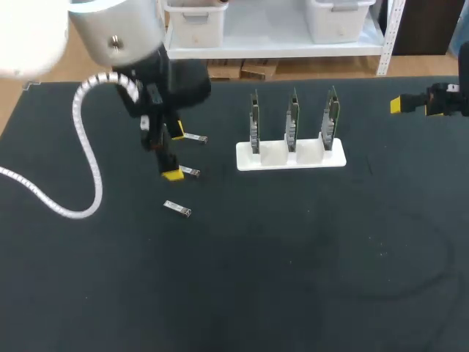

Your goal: Pick up the optical module with the left hand, and insert it into the network port with the right hand.

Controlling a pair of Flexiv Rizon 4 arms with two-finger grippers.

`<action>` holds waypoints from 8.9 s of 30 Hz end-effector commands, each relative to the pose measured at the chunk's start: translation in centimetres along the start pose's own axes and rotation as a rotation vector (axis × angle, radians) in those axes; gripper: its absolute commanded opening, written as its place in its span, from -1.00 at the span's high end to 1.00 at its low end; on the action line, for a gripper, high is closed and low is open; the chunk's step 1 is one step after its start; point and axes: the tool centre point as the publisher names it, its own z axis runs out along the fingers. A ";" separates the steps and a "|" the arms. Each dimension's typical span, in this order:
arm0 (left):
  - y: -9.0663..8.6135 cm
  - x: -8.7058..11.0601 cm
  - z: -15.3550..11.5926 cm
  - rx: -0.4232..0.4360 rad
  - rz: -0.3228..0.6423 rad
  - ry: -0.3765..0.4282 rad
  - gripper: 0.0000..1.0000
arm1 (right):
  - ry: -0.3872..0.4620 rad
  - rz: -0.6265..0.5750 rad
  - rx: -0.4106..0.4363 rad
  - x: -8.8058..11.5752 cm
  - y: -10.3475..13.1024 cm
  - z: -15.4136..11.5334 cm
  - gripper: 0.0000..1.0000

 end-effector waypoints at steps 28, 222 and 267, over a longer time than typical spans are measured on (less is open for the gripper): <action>-2.3 2.3 2.7 -0.034 0.018 -0.027 -1.00 | 0.000 0.000 0.000 0.0 0.0 0.0 -1.00; 3.1 6.7 15.9 0.071 0.409 0.144 -1.00 | 0.000 0.000 0.000 0.0 0.0 0.0 -1.00; 4.9 7.5 17.3 0.083 0.377 0.141 0.51 | 0.000 0.000 0.000 0.0 0.0 0.0 -1.00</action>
